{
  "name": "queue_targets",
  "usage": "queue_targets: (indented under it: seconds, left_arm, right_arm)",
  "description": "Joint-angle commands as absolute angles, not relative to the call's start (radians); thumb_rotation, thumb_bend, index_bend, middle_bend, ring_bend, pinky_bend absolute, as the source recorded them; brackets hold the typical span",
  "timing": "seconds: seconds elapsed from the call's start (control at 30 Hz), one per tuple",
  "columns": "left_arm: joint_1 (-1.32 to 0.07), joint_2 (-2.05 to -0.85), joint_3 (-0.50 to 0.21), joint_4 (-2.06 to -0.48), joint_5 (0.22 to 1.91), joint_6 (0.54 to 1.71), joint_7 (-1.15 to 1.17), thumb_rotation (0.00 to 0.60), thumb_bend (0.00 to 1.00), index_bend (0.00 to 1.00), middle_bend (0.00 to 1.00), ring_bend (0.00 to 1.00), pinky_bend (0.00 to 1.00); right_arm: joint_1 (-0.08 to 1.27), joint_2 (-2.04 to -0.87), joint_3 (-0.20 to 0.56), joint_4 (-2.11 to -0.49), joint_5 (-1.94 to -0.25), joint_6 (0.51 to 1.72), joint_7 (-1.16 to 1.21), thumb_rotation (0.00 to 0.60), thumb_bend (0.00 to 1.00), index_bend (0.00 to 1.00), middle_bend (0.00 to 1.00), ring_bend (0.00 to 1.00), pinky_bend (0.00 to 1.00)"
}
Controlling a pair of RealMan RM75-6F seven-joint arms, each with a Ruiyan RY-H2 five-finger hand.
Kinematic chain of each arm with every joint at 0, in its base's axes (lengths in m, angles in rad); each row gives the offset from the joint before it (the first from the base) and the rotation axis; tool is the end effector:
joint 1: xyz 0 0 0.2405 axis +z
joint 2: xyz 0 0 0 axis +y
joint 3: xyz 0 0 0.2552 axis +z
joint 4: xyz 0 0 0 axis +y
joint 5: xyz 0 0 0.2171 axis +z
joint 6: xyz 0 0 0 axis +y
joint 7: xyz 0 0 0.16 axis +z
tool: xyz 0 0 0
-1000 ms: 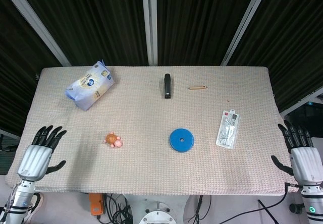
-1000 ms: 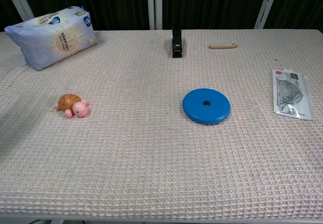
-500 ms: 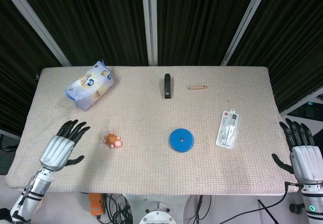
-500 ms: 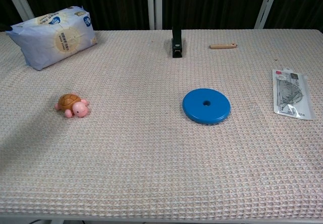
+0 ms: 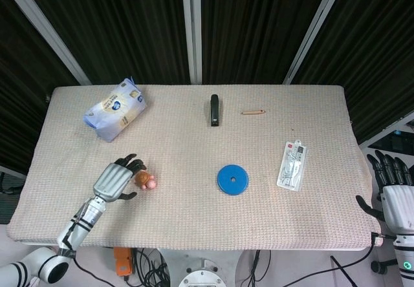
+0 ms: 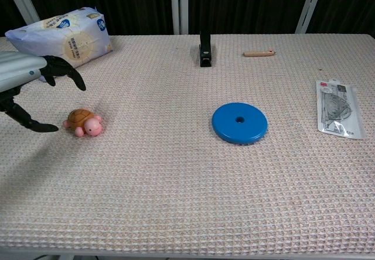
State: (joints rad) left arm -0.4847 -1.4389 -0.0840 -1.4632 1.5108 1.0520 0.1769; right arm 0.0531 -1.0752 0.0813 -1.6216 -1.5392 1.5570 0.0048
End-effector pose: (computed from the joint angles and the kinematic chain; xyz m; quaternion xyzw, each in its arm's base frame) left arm -0.2159 0.2977 0.0006 -0.7648 -0.3360 -0.3647 0.4114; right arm -0.3070 -0.1938 0.1781 0.5850 -0.3486 0.4103 0.6066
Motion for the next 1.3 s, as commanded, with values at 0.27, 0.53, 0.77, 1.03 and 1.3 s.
queue_targets:
  seconds: [0.27,0.53,0.77,1.03,1.3]
  left_arm:
    - [-0.512,-1.51,-0.078,-1.343,1.476,1.036,0.156,0.6,0.19,0.33,0.33,0.23,0.41]
    - [-0.53,-1.547,-0.066,-1.294,1.487,1.037,0.11,0.6,0.2,0.33,0.35,0.26,0.45]
    - [-0.555,-1.566,-0.068,-1.256,1.474,1.009,0.085,0.6,0.27,0.36,0.35,0.26,0.45]
    - [-0.57,-1.584,-0.058,-1.223,1.463,0.988,0.067,0.6,0.32,0.43,0.43,0.32,0.5]
    - [-0.576,-1.609,-0.051,-1.177,1.473,1.006,0.042,0.6,0.36,0.69,0.7,0.56,0.7]
  right_arm:
    - [0.057,-1.073,0.089,-1.616,-1.524,1.549,0.012,0.6,0.13,0.0,0.0,0.0,0.0]
    - [0.065,-1.083,0.091,-1.606,-1.512,1.53,0.014,0.6,0.13,0.0,0.0,0.0,0.0]
    - [0.069,-1.082,0.098,-1.602,-1.497,1.522,0.014,0.6,0.13,0.0,0.0,0.0,0.0]
    - [0.076,-1.086,0.099,-1.6,-1.489,1.507,0.01,0.6,0.13,0.0,0.0,0.0,0.0]
    - [0.076,-1.088,0.099,-1.602,-1.486,1.506,0.004,0.6,0.13,0.0,0.0,0.0,0.0]
